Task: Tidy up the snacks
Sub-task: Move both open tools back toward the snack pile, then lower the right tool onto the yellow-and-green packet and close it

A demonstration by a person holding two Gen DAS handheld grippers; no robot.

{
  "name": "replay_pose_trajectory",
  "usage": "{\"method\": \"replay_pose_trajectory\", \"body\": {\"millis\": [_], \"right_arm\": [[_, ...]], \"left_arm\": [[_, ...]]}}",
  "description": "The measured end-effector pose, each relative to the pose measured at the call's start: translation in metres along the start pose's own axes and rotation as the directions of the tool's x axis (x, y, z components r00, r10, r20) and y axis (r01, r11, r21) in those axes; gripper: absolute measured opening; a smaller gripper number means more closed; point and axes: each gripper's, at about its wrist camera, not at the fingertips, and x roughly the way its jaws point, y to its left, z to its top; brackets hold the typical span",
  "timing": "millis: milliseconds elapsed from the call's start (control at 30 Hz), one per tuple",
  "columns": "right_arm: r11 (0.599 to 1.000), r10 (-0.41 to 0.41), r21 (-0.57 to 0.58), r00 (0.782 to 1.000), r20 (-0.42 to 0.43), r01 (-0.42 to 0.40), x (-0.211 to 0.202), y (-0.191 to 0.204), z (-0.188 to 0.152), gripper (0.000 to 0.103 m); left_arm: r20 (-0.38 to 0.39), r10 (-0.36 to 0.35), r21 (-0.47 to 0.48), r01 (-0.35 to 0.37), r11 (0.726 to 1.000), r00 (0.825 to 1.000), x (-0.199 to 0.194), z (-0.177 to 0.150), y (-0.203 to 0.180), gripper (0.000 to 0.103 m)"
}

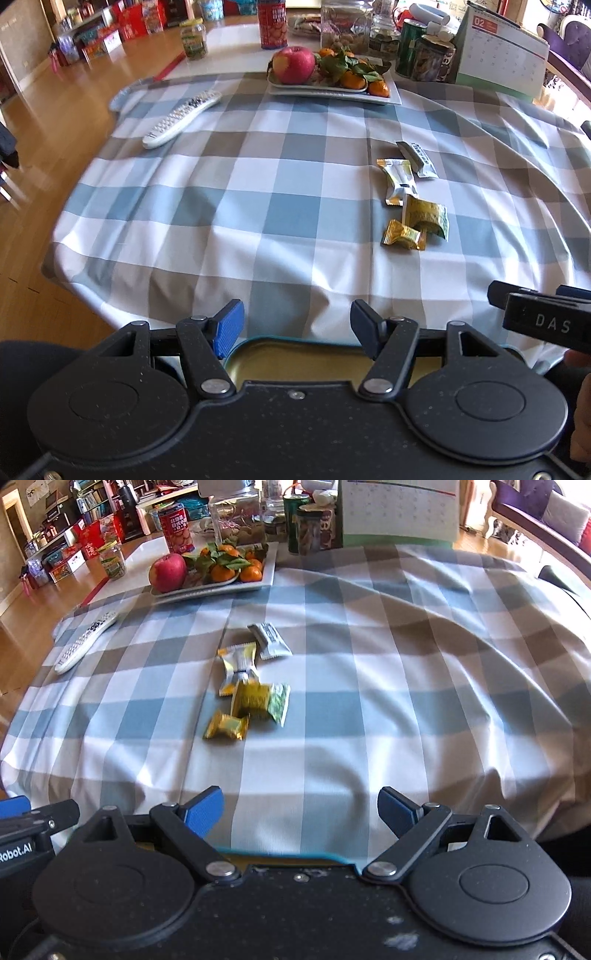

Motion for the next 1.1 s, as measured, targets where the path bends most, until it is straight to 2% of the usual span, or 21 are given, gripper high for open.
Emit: {"method": "replay_pose_trajectory", "body": {"millis": [167,300,533,700,867,1100], "right_arm": [[1.0,0.03,0.003,0.996,-0.083,-0.03,0.02,0.002,0.019,0.095],[0.998,0.053,0.028,0.99,-0.134,-0.05,0.036,0.004,0.03,0.095],[0.999,0.041,0.01,0.991,-0.13,-0.04,0.057,0.009,0.056,0.095],[0.996,0.024,0.086,0.995,-0.101,-0.015,0.07,-0.001,0.081,0.095],[0.99,0.056,0.131,0.995,-0.087,-0.045,0.085,-0.003,0.101,0.095],[0.99,0.07,0.132,0.987,-0.147,-0.051,0.108,0.012,0.116,0.091]], "left_arm": [[-0.074,-0.03,-0.033,0.028,0.999,0.997,0.019,0.019,0.002,0.067],[-0.094,-0.011,-0.021,0.009,1.0,0.996,0.031,0.033,0.001,0.067],[-0.137,-0.035,-0.045,0.029,0.999,0.99,0.052,0.067,0.004,0.063],[-0.127,-0.014,-0.016,0.012,1.0,0.992,0.067,0.091,0.0,0.063],[-0.143,-0.004,0.0,0.004,1.0,0.99,0.084,0.107,-0.004,0.063],[-0.197,-0.062,-0.014,0.06,0.998,0.978,0.1,0.111,-0.004,0.063]]}}
